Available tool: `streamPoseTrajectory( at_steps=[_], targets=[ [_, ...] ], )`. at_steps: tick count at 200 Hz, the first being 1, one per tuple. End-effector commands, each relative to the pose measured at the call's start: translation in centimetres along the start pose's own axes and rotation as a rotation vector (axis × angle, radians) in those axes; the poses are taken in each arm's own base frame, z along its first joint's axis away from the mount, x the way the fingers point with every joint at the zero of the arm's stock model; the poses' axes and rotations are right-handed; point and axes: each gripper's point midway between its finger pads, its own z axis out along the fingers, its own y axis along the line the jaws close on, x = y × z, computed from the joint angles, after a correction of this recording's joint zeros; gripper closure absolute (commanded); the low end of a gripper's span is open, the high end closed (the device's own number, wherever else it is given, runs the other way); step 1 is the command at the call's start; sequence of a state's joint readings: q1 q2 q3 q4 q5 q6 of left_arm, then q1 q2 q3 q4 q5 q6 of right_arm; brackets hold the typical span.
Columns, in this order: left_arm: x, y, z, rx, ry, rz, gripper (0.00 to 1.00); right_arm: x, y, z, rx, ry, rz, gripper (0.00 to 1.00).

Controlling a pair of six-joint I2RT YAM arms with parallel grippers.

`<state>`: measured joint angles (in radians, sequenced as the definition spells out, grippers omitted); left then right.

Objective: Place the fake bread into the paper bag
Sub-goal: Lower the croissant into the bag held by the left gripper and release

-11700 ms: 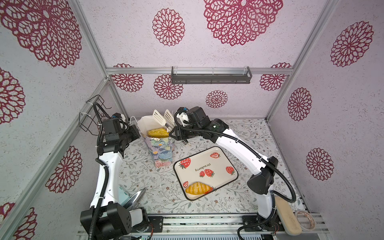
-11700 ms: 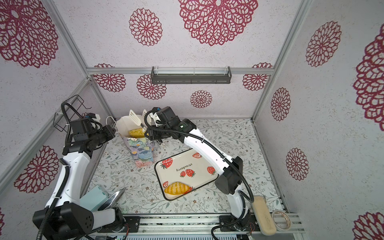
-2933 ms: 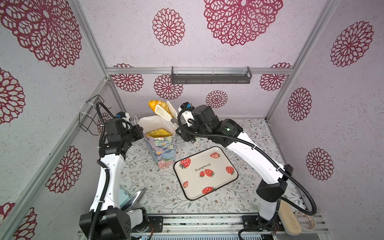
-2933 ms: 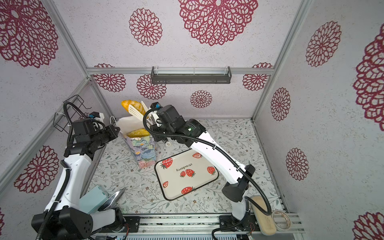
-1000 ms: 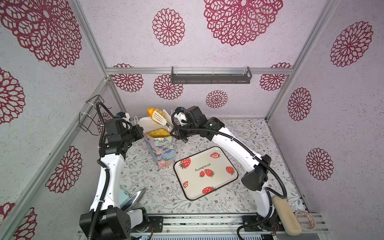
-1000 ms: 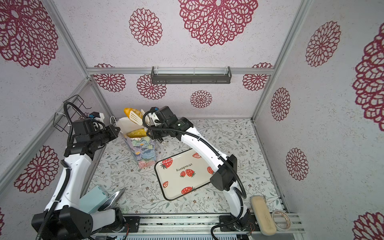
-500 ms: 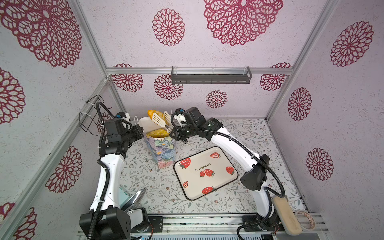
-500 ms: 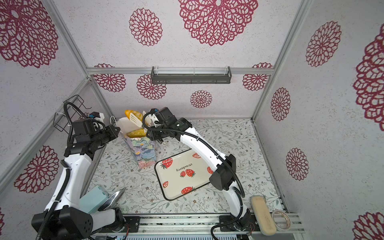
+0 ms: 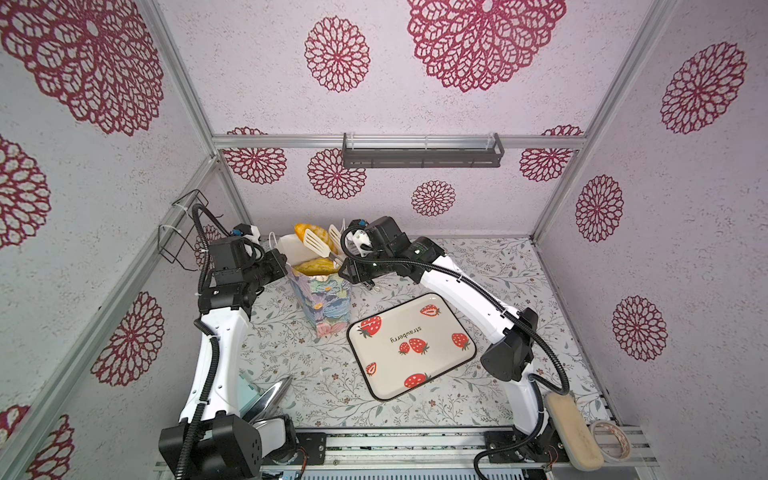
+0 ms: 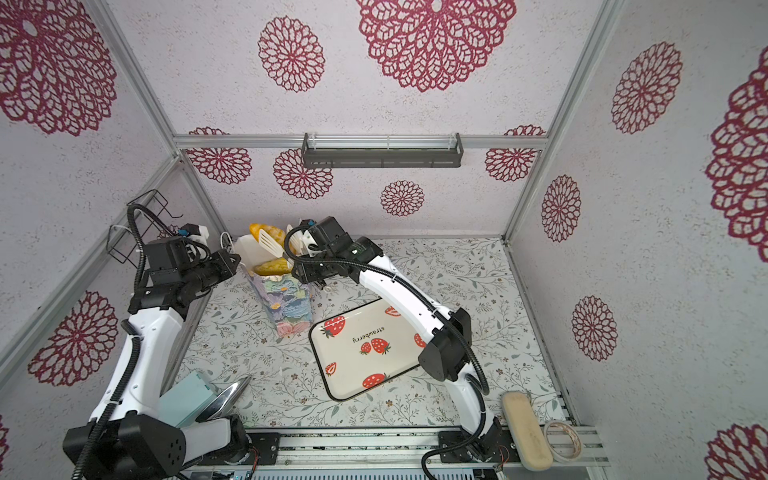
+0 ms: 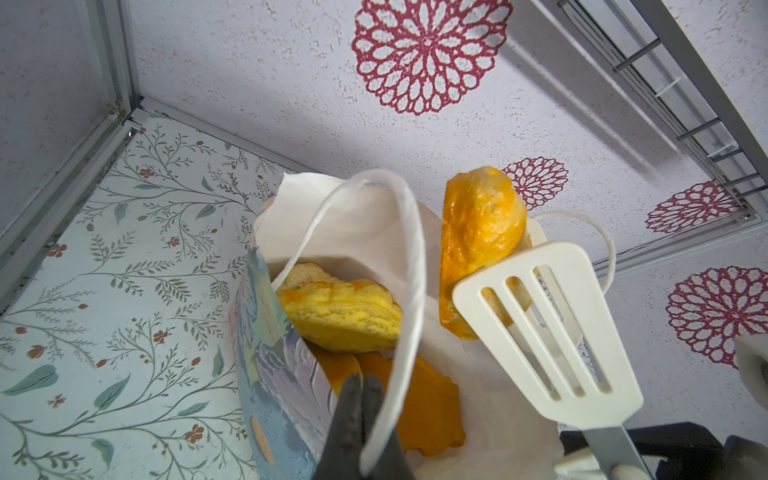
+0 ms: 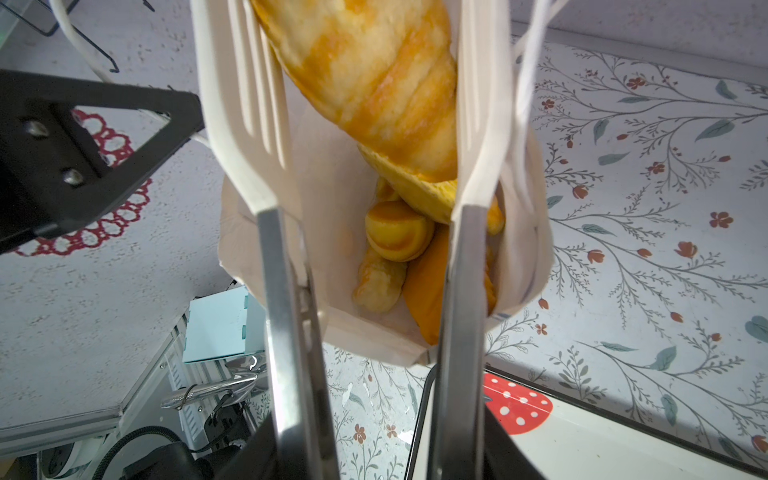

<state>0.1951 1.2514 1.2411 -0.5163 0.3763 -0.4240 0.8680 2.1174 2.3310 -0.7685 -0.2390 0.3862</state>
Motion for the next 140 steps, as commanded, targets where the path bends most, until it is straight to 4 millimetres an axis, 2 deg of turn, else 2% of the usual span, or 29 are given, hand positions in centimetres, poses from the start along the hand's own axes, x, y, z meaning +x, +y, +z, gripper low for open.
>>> streamPoseTrajectory(
  at_steps=[1, 140],
  targets=[
    [-0.22, -0.31, -0.12, 0.013, -0.005, -0.006, 0.99, -3.04, 2.95, -4.26, -0.052, -0.123, -0.044, 0.48],
    [-0.25, -0.37, -0.27, 0.012, -0.01, -0.002, 0.96, -3.69, 3.33, -5.03, -0.052, -0.144, -0.057, 0.48]
  ],
)
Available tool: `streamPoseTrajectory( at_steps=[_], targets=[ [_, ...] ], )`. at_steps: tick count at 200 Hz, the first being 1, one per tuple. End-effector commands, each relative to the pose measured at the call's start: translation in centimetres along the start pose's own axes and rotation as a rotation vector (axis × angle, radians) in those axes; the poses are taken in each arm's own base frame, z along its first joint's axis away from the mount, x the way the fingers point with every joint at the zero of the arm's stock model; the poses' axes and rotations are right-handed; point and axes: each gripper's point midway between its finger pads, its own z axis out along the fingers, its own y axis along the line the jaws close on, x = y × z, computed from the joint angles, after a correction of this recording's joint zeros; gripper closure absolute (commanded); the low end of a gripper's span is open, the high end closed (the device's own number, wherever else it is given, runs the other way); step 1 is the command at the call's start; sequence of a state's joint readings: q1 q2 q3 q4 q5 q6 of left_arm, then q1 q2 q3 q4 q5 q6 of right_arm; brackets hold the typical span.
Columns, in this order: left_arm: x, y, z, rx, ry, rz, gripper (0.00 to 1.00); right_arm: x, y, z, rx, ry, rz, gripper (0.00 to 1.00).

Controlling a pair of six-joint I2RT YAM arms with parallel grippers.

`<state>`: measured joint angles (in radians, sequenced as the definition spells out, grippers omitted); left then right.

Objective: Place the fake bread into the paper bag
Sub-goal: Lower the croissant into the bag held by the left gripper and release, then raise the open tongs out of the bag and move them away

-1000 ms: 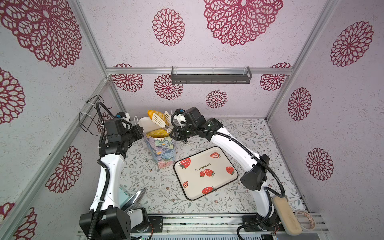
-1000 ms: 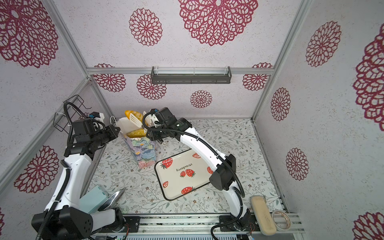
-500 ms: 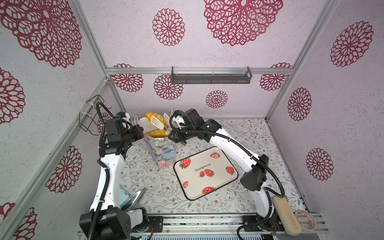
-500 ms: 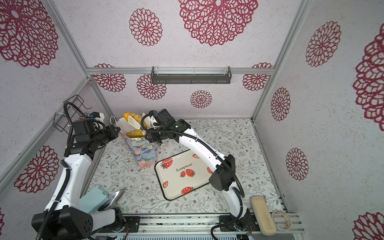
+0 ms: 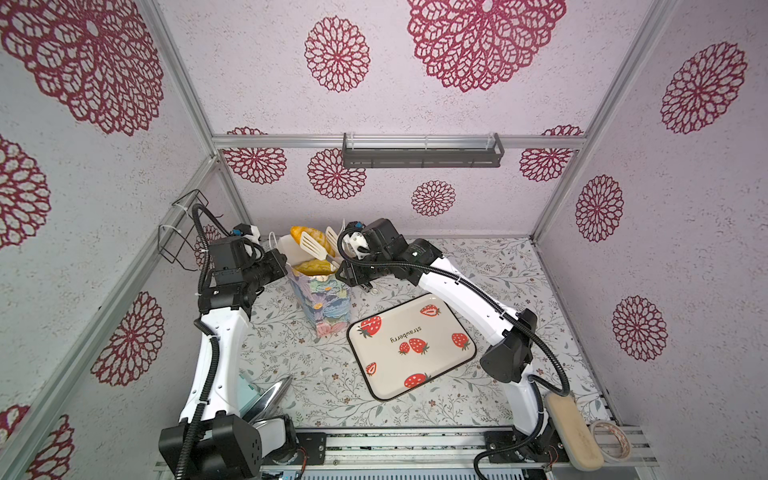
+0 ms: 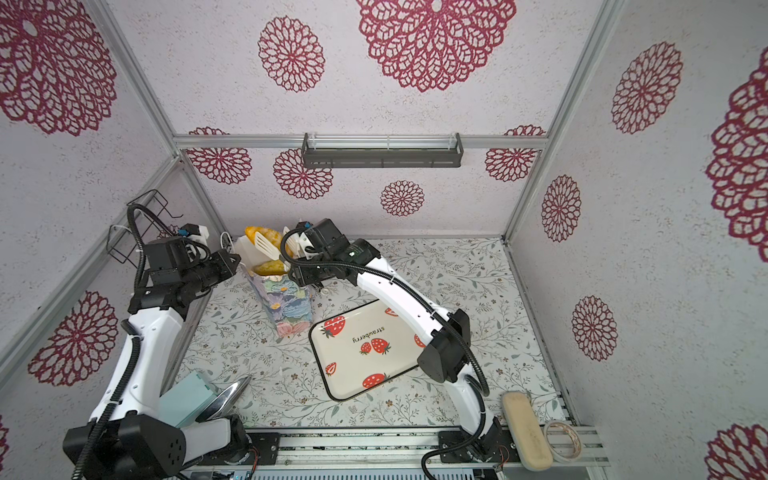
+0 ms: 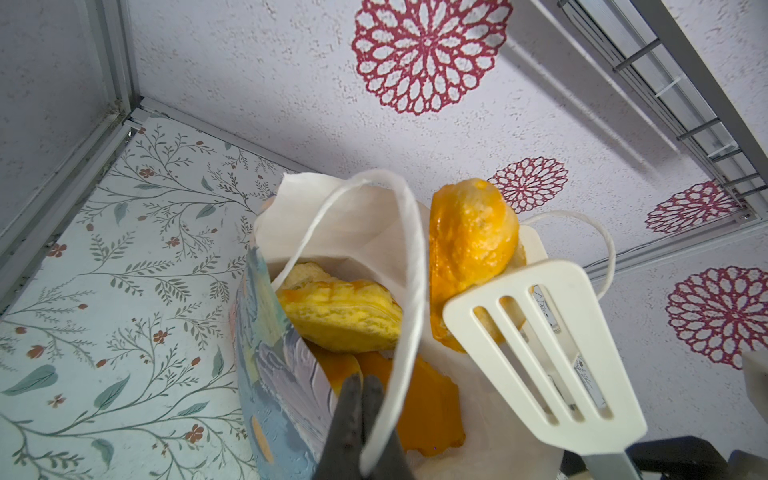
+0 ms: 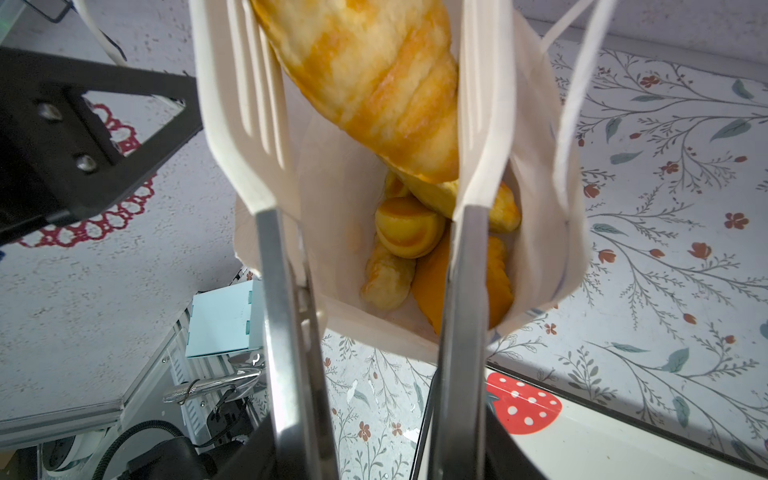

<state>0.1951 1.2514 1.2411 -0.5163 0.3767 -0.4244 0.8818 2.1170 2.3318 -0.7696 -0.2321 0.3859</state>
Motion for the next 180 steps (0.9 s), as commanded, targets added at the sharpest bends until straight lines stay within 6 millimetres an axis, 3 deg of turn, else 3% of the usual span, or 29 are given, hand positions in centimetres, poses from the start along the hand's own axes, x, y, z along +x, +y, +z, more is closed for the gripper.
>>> streamPoseTrajectory(
  at_steps=[1, 180],
  targets=[
    [-0.2, -0.4, -0.3, 0.013, -0.009, -0.002, 0.96, -4.0, 2.7, -5.1, -0.047, -0.147, -0.048, 0.48],
    [-0.3, -0.3, -0.4, 0.007, -0.011, 0.001, 0.93, -4.6, 2.9, -6.4, -0.042, -0.175, -0.061, 0.45]
  ],
)
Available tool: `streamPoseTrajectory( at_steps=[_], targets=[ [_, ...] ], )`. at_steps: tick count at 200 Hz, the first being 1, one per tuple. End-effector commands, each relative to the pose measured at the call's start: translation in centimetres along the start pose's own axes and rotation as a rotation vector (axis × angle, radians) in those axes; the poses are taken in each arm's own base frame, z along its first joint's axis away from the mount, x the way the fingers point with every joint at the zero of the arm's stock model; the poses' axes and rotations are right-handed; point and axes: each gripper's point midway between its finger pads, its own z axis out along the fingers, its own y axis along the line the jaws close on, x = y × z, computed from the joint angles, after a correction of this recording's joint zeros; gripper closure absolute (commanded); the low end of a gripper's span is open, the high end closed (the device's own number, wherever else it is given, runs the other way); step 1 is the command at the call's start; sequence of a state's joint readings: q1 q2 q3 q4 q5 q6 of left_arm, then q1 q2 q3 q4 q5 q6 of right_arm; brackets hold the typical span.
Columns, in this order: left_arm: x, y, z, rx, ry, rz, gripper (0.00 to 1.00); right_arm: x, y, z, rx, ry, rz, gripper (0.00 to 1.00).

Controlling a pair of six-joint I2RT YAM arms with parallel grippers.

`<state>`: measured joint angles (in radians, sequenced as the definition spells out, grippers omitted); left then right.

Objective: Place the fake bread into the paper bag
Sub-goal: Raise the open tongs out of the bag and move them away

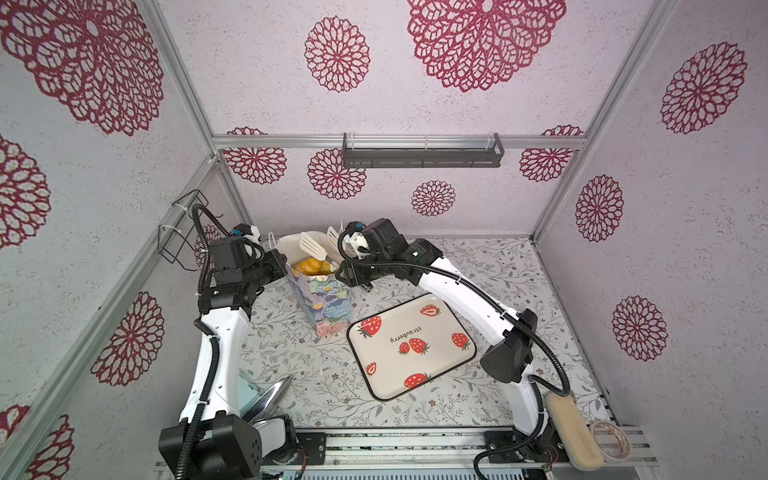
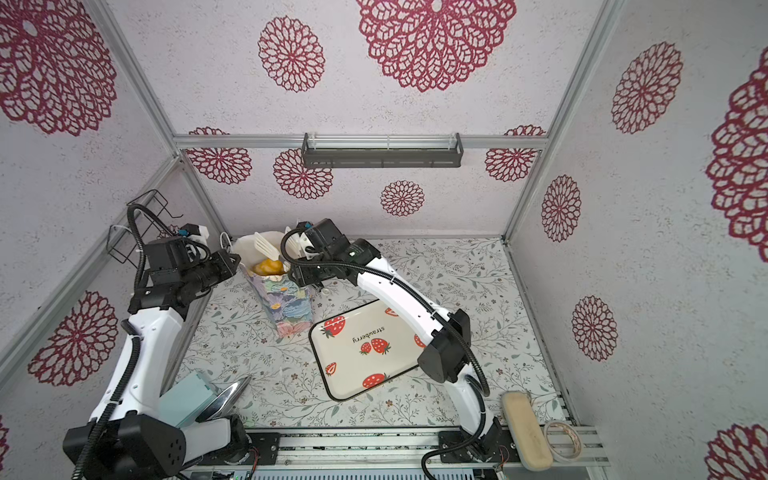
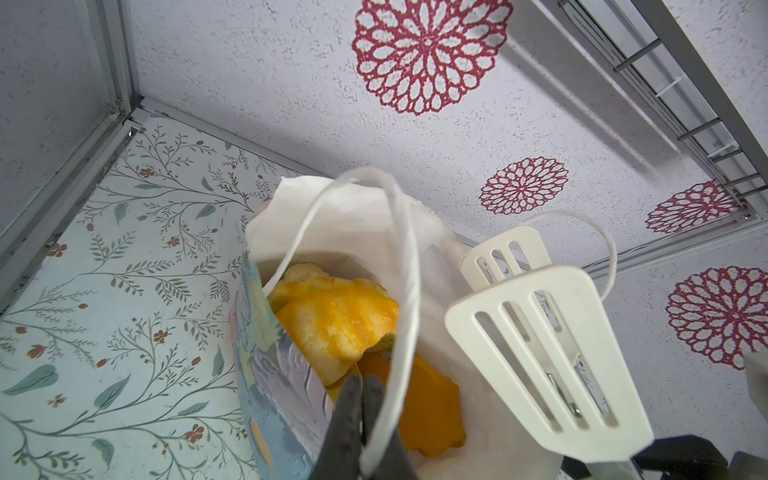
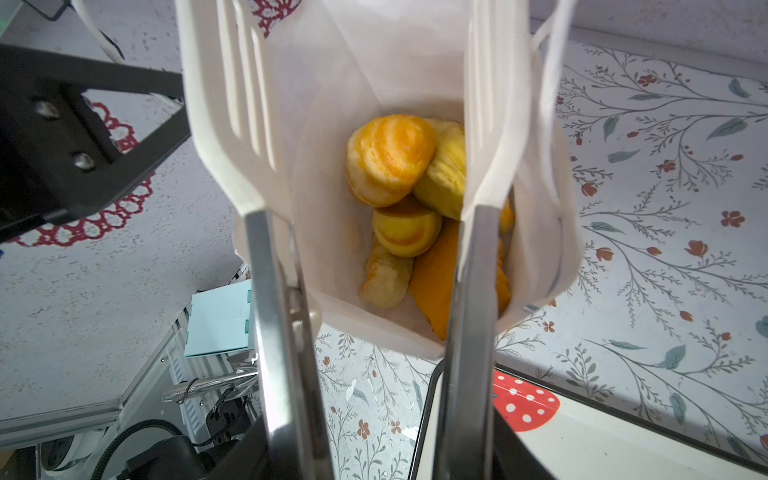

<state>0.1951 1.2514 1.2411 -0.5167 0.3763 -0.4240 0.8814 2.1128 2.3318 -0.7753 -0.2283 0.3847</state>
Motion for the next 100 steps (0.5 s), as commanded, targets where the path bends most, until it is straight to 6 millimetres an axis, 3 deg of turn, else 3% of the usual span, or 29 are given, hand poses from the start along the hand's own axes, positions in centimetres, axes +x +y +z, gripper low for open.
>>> streamPoseTrajectory(
  at_steps=[1, 43, 100],
  targets=[
    [-0.3, -0.3, -0.4, 0.007, -0.012, 0.002, 0.93, -4.6, 2.9, -6.3, -0.047, -0.176, -0.06, 0.45],
    [-0.3, -0.3, -0.2, 0.007, -0.006, 0.0, 0.93, -5.3, 3.4, -8.0, -0.041, -0.206, -0.072, 0.47],
    [-0.8, 0.1, -0.7, -0.026, -0.025, 0.011, 0.9, -6.0, 3.3, -12.3, 0.016, -0.267, -0.1, 0.47]
  ],
)
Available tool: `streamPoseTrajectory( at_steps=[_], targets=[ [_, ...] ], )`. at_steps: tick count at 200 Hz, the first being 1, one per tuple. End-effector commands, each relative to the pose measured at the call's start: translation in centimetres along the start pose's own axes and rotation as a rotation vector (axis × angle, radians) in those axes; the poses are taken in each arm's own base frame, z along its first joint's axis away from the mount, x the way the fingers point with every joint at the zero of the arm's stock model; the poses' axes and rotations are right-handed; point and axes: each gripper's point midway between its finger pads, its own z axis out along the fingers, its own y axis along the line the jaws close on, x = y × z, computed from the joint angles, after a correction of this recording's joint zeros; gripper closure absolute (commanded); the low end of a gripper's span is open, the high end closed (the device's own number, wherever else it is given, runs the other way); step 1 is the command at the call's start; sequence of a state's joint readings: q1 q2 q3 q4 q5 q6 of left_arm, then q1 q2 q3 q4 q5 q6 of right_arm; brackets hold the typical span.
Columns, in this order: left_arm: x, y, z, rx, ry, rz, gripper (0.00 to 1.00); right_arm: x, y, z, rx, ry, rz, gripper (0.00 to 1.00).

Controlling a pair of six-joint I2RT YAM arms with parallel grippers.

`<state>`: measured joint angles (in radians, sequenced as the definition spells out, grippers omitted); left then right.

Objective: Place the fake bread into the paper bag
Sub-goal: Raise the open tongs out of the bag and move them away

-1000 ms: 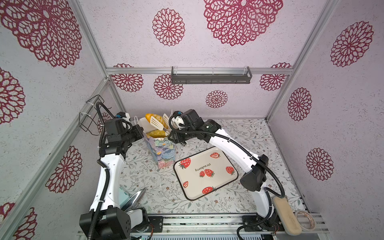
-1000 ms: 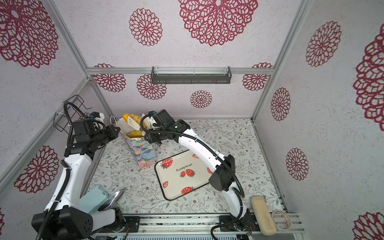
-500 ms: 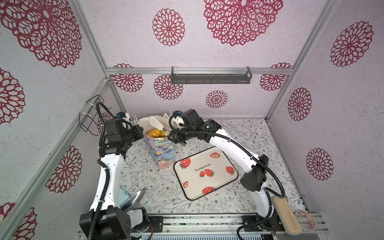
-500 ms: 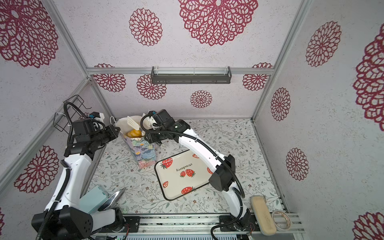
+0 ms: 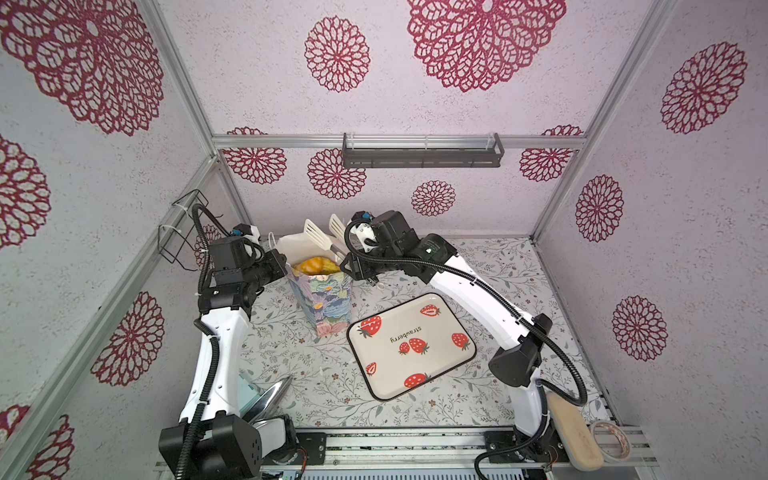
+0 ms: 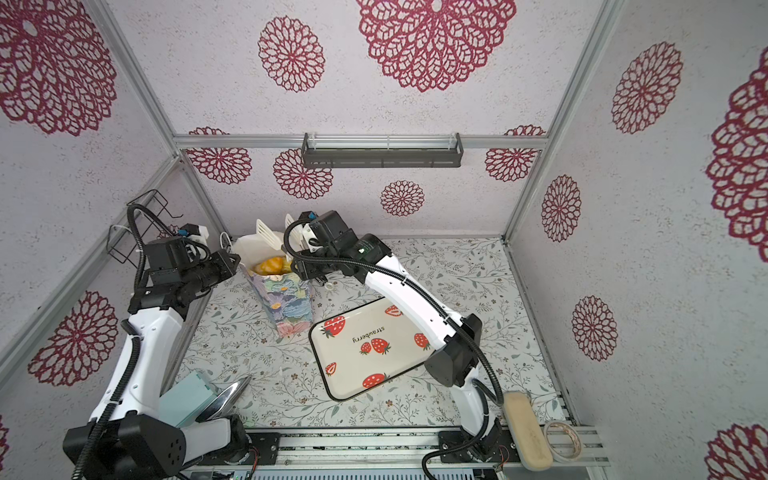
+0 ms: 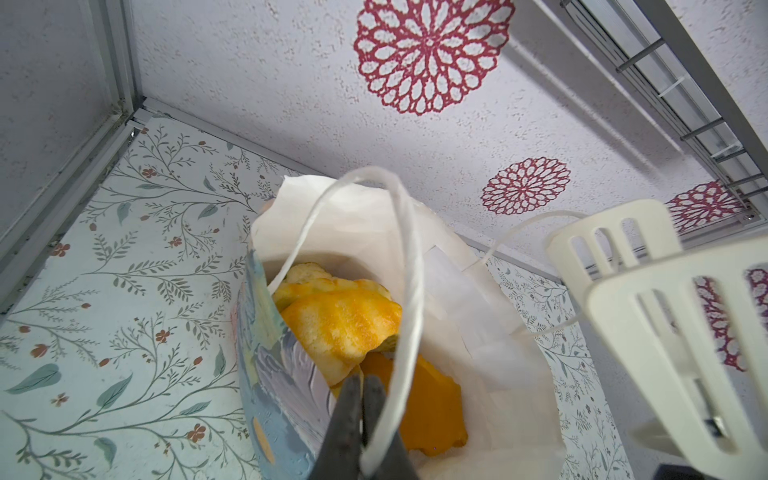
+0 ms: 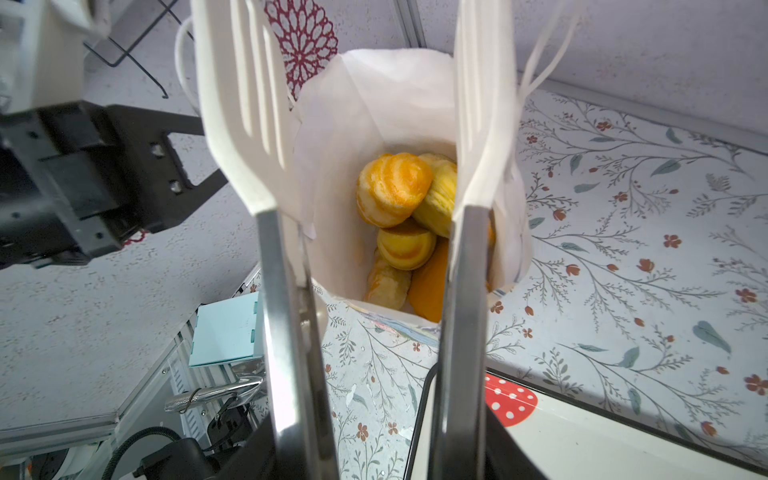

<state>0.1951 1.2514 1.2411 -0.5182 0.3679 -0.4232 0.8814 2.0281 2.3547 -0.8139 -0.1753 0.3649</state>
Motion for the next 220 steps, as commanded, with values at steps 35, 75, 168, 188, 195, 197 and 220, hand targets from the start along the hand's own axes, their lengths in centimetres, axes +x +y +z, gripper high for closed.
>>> streamPoseTrajectory(
  at_steps=[35, 75, 168, 188, 195, 197, 220],
  targets=[
    [-1.2, 0.1, -0.9, -0.043, -0.032, 0.013, 0.86, -4.6, 0.9, -10.3, 0.032, -0.232, -0.059, 0.47],
    [-1.5, 0.8, -0.9, -0.083, -0.026, 0.014, 1.0, -3.8, -1.6, -13.6, 0.086, -0.283, -0.027, 0.47],
    [-2.1, 1.8, -0.3, -0.127, -0.023, -0.007, 1.0, 0.5, -9.5, -19.3, 0.241, -0.331, 0.101, 0.47],
    [-2.0, 1.7, -0.3, -0.123, -0.018, -0.009, 0.92, 1.7, -11.2, -19.8, 0.275, -0.327, 0.136, 0.47],
    [-2.0, 1.7, -0.4, -0.12, -0.017, -0.008, 0.88, 2.0, -11.7, -20.0, 0.283, -0.325, 0.147, 0.47],
    [-2.0, 1.6, -0.4, -0.12, -0.018, -0.009, 0.87, 2.1, -11.8, -20.0, 0.285, -0.326, 0.15, 0.47],
    [-1.9, 1.5, -0.6, -0.117, -0.022, -0.008, 0.66, 2.7, -12.8, -20.5, 0.298, -0.33, 0.174, 0.47]
  ],
)
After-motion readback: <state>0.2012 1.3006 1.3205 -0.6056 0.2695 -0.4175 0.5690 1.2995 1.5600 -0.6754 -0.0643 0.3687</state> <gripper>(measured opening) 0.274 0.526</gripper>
